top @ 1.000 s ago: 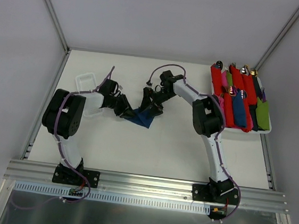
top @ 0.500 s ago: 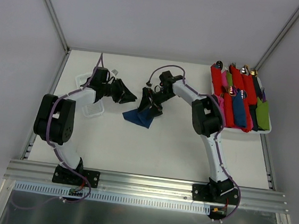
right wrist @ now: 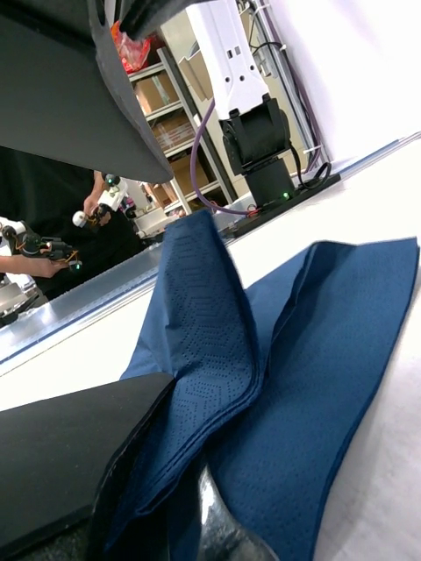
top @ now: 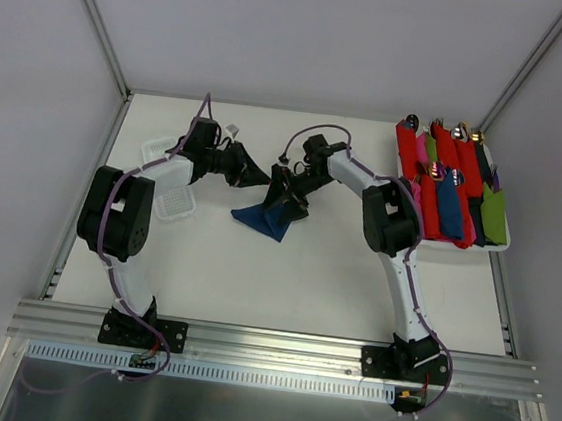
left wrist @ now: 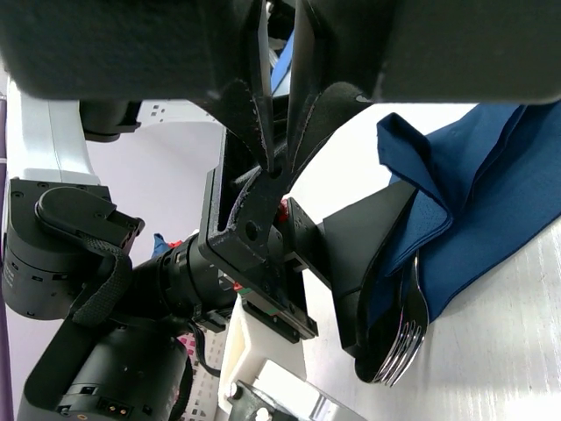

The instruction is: Place the utensils on the paper napkin and roll it up

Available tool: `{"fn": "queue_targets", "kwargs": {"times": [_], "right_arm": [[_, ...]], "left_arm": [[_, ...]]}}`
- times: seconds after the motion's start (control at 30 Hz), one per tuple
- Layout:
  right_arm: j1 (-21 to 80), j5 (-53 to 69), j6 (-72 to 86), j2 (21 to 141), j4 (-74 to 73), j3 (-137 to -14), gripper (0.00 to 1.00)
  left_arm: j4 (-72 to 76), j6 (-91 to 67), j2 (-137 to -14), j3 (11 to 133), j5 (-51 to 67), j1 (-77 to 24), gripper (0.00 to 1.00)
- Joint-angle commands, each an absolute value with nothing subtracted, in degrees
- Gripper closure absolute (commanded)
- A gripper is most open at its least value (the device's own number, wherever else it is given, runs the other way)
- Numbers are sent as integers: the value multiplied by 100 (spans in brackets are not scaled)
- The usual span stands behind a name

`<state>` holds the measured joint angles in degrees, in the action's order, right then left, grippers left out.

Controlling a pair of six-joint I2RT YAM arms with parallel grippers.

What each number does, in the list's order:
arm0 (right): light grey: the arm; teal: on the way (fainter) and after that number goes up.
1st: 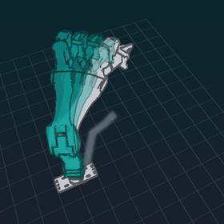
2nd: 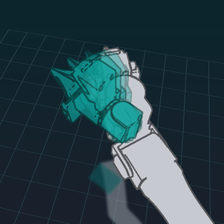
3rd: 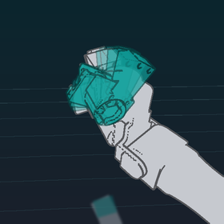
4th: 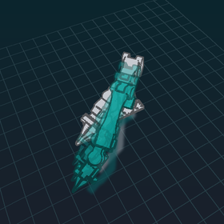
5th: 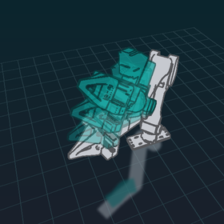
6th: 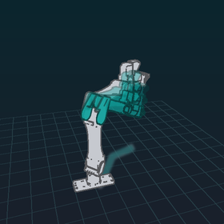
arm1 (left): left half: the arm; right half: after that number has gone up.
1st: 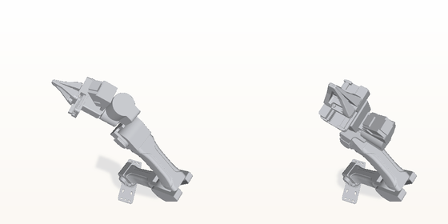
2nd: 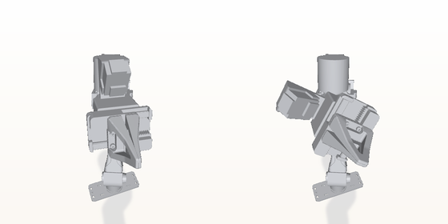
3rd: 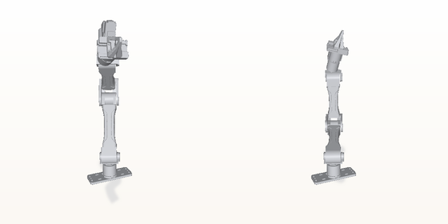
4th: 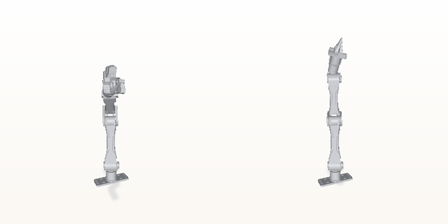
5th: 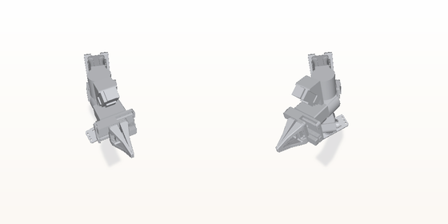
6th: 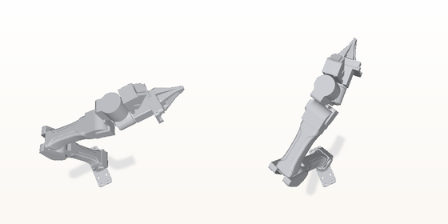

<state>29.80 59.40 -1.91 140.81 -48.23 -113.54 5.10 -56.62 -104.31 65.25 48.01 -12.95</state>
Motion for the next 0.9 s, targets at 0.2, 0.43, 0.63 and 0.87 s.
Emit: {"fn": "queue_targets", "kwargs": {"times": [0.2, 0.43, 0.63, 0.87], "right_arm": [[3129, 5748, -202, 13852, -4290, -11207, 3], [3129, 5792, -80, 13659, -3815, -10908, 5], [3129, 5774, -18, 13553, -3472, -10714, 7], [3129, 5757, -26, 13562, -3463, -10696, 7]], "left_arm": [[-870, -5203, -10802, 6697, 4843, -1670, 92], [-493, -5421, -10257, 6207, 4395, -1460, 92], [703, -6020, -9949, 5590, 4552, -993, 93], [809, -5906, -10239, 5906, 4983, -1072, 93]]}}
